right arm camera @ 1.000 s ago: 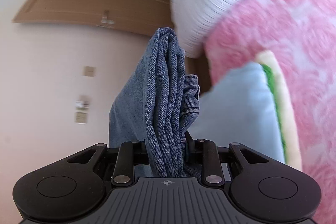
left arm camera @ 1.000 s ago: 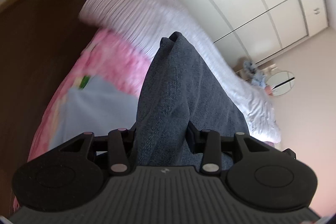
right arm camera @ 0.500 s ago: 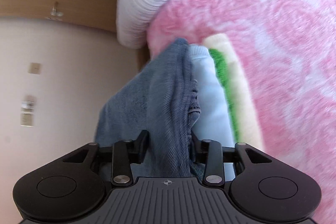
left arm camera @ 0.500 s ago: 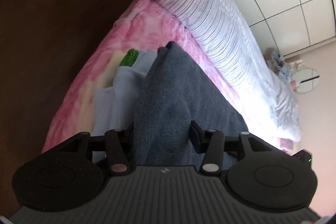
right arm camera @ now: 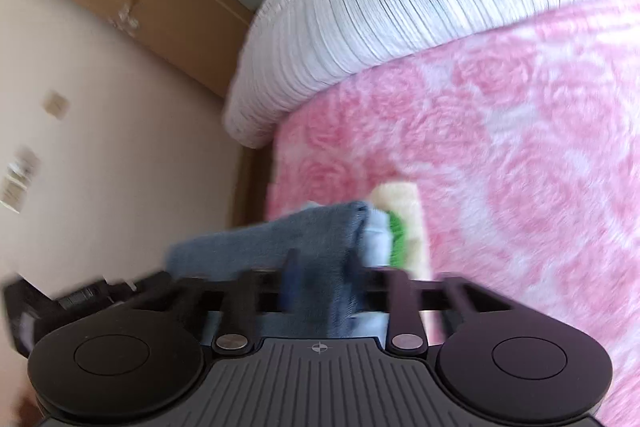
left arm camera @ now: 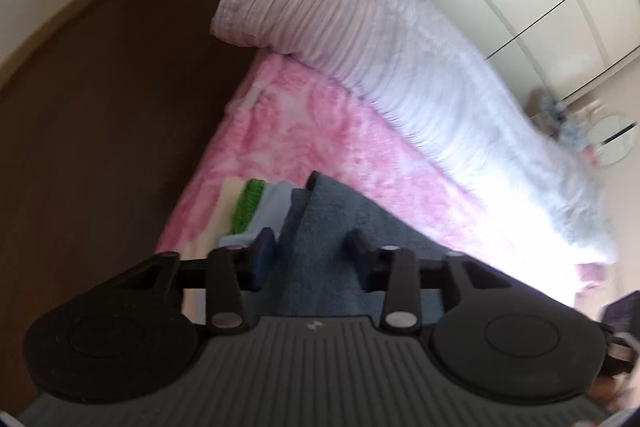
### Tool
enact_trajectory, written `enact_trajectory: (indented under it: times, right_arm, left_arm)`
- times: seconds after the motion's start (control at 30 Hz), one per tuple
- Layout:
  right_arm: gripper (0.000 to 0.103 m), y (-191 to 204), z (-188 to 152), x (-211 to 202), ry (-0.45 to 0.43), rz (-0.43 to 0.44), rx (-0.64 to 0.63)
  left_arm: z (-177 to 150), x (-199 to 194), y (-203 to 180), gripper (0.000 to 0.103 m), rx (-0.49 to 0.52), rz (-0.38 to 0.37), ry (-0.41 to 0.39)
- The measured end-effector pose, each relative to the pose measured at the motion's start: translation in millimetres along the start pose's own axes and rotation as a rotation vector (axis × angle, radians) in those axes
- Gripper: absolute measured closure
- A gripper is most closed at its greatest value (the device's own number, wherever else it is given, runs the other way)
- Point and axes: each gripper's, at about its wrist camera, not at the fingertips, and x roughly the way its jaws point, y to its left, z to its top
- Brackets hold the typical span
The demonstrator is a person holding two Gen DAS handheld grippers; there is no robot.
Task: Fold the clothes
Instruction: 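Lower the jeans onto the folded clothes stack with both grippers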
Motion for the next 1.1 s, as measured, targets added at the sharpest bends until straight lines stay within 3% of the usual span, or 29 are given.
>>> enact_trajectory:
  times: [0.13, 0.27, 0.33, 0.47, 0.57, 0.67, 0.8, 0.93, 1.03, 1.1]
  right_arm:
    - [0.089, -13.7, -7.2, 19.6, -0.01, -0.029, 0.02]
    - [0.087, -20.5, 0.4, 5.7, -0.007, 0.006, 0.022]
    - [0.086, -16.0, -2.1, -10.6, -0.044, -0.007, -0.013]
    - [0.086, 3.0, -30.4, -48.9, -0.115, -0.062, -0.186]
    - [0.086, 23.3, -66.9, -65.4, -0.124, -0.108, -0.373]
    - [0.089, 37.2, -99.4, -58.5, -0.085, -0.123, -0.506]
    - [0.089, 26.2, -108.5, -18.5, 0.061, -0.157, -0.458]
    - [0.089, 27.3, -98.8, -31.2, 0.049, -0.143, -0.403]
    - [0.089, 27.5, -108.6, -52.8, 0.0, -0.13, -0.375]
    - [0.089, 29.3, -115.2, -53.4, 0.022, -0.124, -0.377]
  left_arm:
    - [-12.5, 11.6, 8.8, 0.065, -0.04, -0.01, -0.052]
    - [-20.2, -12.8, -2.7, 0.066, 0.071, 0.054, -0.127]
    - [-27.2, -32.0, -11.8, 0.076, 0.138, 0.096, -0.176]
    - [-58.0, -81.3, -22.9, 0.087, 0.165, 0.079, -0.234]
    - [-86.0, -92.6, -31.2, 0.091, 0.227, 0.098, -0.222]
    - [-106.4, -76.2, -27.2, 0.093, 0.253, 0.183, -0.153]
    - [-110.3, -68.0, -20.1, 0.093, 0.209, 0.21, -0.139]
    - [-107.7, -84.7, -31.0, 0.093, 0.197, 0.253, -0.122]
    - [-116.3, -101.5, -42.6, 0.093, 0.166, 0.268, -0.118]
    - [-126.0, -99.4, -47.6, 0.092, 0.176, 0.285, -0.085]
